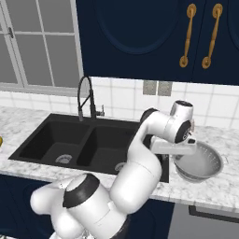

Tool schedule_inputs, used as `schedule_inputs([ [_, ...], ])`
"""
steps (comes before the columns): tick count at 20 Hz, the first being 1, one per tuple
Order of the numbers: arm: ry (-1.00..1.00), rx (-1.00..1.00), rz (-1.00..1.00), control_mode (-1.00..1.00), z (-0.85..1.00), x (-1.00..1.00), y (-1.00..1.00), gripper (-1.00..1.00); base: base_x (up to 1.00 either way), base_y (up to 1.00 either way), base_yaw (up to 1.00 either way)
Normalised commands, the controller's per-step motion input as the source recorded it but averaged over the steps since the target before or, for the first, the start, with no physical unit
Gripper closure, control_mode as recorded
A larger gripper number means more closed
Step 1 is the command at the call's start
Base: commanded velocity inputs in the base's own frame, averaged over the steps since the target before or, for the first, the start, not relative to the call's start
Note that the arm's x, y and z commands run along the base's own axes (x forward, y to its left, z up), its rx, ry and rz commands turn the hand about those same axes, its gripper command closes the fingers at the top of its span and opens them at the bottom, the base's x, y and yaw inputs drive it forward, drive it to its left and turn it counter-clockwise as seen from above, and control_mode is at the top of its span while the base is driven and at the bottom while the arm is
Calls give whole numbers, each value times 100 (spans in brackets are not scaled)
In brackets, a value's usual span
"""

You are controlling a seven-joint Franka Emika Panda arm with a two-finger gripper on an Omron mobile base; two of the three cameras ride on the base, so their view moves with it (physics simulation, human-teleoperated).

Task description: Put the colander in the sink, put the banana in the colander, and turn on the sink faucet and pour water over the colander.

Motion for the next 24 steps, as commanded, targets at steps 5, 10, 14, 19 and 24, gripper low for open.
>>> schedule_inputs([
  [5, 0, -1, 11, -100, 8, -15, 69, 100, 0, 0, 0],
  [10, 2, -6, 2, -100, 5, -37, 47, 100, 0, 0, 0],
  [14, 0, -8, 0, -100, 3, -35, 54, 100, 0, 0, 0],
  [19, 0, -6, 4, -100, 5, -21, 79, 100, 0, 0, 0],
  [24, 0, -2, 11, -100, 10, -8, 75, 100, 0, 0, 0],
])
